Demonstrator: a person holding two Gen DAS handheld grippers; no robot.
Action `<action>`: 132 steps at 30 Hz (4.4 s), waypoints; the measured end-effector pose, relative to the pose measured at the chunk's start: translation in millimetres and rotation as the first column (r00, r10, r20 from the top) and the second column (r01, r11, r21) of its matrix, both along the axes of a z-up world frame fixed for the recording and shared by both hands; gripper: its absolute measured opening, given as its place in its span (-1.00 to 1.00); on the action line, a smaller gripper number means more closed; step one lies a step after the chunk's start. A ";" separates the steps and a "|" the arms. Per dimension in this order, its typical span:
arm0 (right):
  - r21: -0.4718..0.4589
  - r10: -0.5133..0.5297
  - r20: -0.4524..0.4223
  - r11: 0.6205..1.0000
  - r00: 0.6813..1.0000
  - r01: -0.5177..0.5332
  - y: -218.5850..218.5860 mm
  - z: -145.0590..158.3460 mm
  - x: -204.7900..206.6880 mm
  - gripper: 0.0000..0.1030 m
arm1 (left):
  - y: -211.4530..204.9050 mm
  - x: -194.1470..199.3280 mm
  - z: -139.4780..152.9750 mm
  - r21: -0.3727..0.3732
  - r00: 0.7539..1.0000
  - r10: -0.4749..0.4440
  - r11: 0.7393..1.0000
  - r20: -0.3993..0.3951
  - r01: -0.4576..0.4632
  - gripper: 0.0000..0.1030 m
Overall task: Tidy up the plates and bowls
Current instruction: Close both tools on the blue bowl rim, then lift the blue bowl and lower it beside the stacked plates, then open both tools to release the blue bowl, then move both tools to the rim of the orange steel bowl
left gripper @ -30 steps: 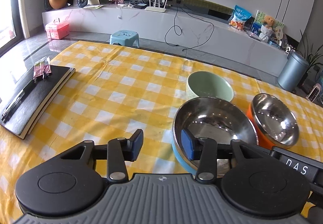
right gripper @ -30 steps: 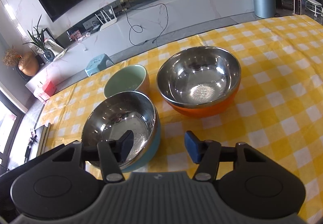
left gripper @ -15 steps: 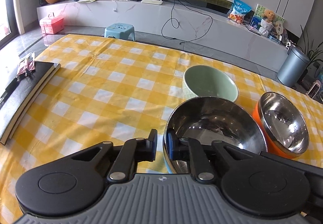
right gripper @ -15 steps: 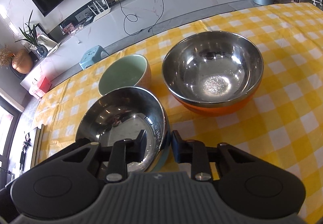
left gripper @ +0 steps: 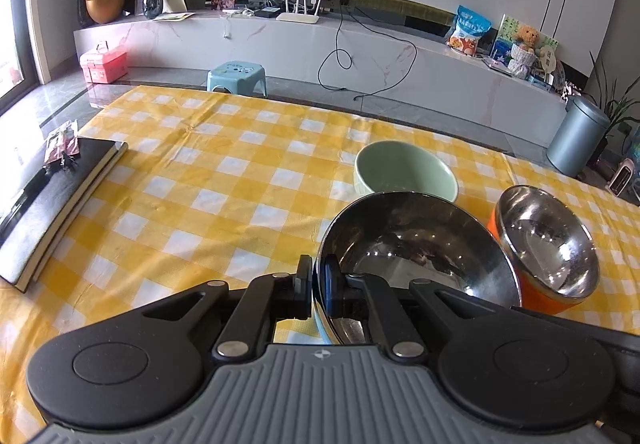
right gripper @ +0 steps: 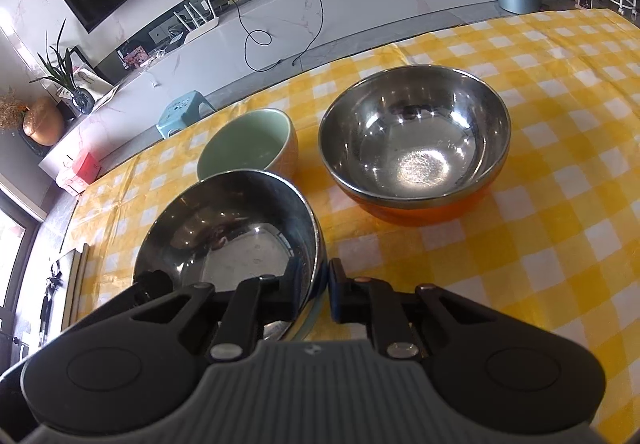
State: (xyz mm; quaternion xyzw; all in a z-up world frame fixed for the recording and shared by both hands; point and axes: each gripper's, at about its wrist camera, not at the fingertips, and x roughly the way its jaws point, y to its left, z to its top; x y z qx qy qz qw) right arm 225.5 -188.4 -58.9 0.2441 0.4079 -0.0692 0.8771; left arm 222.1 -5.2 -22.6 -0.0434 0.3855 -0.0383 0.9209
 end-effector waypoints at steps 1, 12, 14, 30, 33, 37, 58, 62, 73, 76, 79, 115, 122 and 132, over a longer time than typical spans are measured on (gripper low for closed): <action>0.007 0.001 0.000 1.000 1.000 -0.001 -1.2 2.2 -2.6 -0.78 | 0.7 -3.2 2.9 -0.004 1.000 0.001 1.000 0.000 -0.001 -0.89; 0.064 -0.009 0.023 0.998 1.000 0.007 -20.4 26.6 -59.9 -0.79 | -1.9 -56.5 29.9 -0.045 1.000 -0.003 0.999 0.002 0.004 -0.87; 0.075 -0.016 0.024 0.997 1.000 0.014 -26.6 30.4 -72.7 -0.79 | -5.1 -67.1 32.5 -0.048 1.000 -0.011 0.999 0.001 0.011 -0.86; 0.109 -0.091 0.023 0.990 0.996 0.088 -81.5 39.9 -165.3 -0.83 | -39.7 -133.2 29.7 -0.115 0.993 -0.102 0.989 -0.064 0.095 -0.84; 0.125 -0.109 -0.004 0.986 0.994 0.109 -92.3 31.5 -178.0 -0.83 | -39.9 -137.2 17.3 -0.167 0.985 -0.116 0.982 -0.129 0.093 -0.83; 0.162 -0.130 -0.050 0.977 0.990 0.137 -104.3 16.7 -190.4 -0.82 | -43.7 -142.8 4.9 -0.175 0.978 -0.125 0.980 -0.165 0.096 -0.83; 0.107 -0.195 -0.091 0.973 0.976 0.205 -117.6 -6.4 -185.4 -0.84 | -61.8 -139.8 -22.3 -0.213 0.964 -0.178 0.968 -0.199 0.135 -0.82; 0.115 -0.206 -0.101 0.969 0.973 0.218 -120.1 -10.2 -184.5 -0.84 | -62.9 -140.0 -22.3 -0.211 0.962 -0.190 0.966 -0.196 0.148 -0.80; 0.088 -0.205 -0.109 0.973 0.973 0.215 -116.3 -10.6 -183.0 -0.70 | -59.3 -137.6 -21.2 -0.226 0.960 -0.203 0.961 -0.193 0.158 -0.70; 0.089 -0.197 -0.104 0.974 0.975 0.207 -116.1 -9.9 -183.2 -0.43 | -58.8 -138.4 -18.2 -0.224 0.963 -0.203 0.961 -0.178 0.161 -0.48; 0.058 -0.198 -0.084 0.977 0.977 0.203 -114.2 -5.1 -184.6 -0.32 | -58.8 -140.1 -13.1 -0.219 0.965 -0.211 0.960 -0.156 0.175 -0.33; -0.061 -0.128 0.063 0.989 0.990 0.132 -121.7 40.9 -110.0 -0.04 | -65.5 -58.7 36.9 -0.143 0.979 -0.202 0.969 0.027 0.203 -0.01; -0.064 -0.118 0.066 0.990 0.991 0.122 -129.0 42.8 -76.8 -0.04 | -76.3 -27.6 36.6 -0.159 0.979 -0.203 0.966 0.018 0.203 0.02; -0.087 -0.101 0.025 0.991 0.995 0.103 -132.3 29.2 -24.6 -0.09 | -96.8 20.8 12.1 -0.124 0.981 -0.188 0.976 -0.043 0.182 0.01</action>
